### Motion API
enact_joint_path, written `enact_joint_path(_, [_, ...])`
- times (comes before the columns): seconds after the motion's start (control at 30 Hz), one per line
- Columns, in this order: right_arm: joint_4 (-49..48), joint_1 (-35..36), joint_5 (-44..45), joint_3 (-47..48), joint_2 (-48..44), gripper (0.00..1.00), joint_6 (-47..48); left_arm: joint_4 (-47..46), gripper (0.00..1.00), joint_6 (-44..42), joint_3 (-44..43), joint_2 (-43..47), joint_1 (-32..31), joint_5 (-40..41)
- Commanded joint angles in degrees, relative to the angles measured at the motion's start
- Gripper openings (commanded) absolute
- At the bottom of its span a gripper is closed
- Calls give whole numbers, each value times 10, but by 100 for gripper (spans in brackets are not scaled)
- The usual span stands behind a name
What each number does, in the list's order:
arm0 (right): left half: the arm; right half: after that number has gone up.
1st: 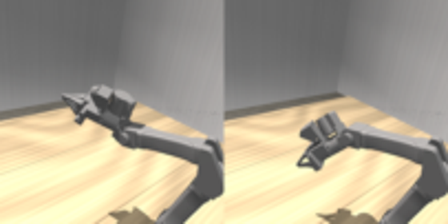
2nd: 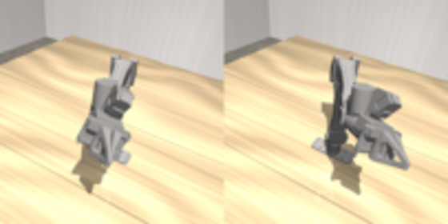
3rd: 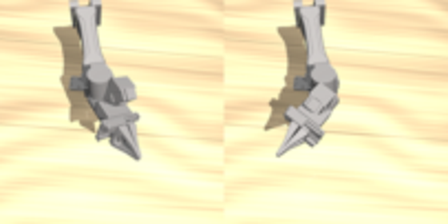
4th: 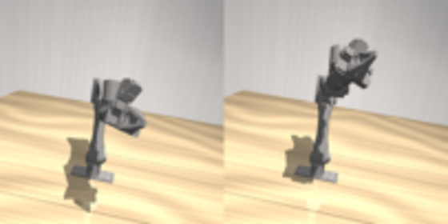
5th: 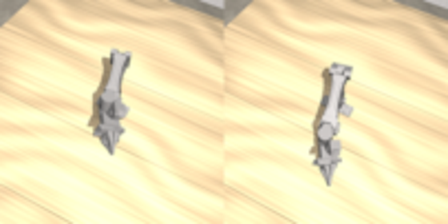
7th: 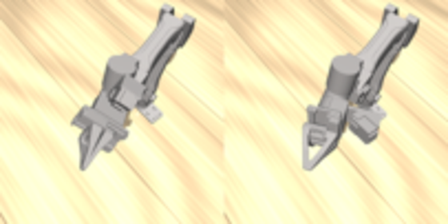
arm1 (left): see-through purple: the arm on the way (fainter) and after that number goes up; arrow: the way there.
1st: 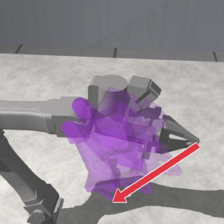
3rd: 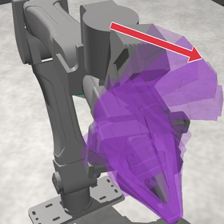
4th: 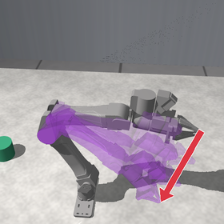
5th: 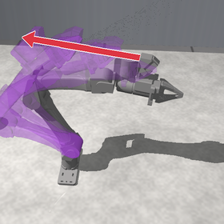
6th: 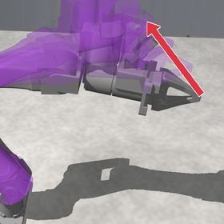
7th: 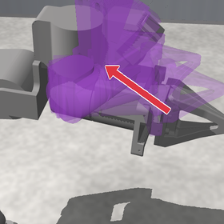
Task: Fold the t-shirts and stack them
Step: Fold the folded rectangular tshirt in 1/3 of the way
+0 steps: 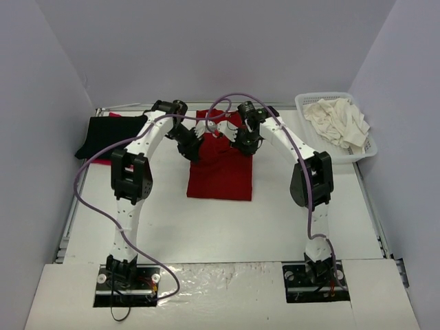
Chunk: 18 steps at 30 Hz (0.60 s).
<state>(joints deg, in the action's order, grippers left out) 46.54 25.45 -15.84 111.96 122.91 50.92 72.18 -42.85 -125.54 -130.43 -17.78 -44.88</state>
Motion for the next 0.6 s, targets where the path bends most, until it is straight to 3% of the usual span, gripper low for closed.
enact_joint_path(0.0, [13,-16,23,26,25,0,-23,21,2,-27,-34,8,-2,-13])
enact_joint_path(0.33, [14,-27,44,49,59,0,-24,16,2,-28,-80,-30,2,-5])
enact_joint_path(0.4, [14,-29,44,45,60,0,-26,11,8,-25,-85,-37,3,-3])
enact_joint_path(0.57, [9,-33,52,43,67,0,-28,-13,40,-20,-95,-48,3,3])
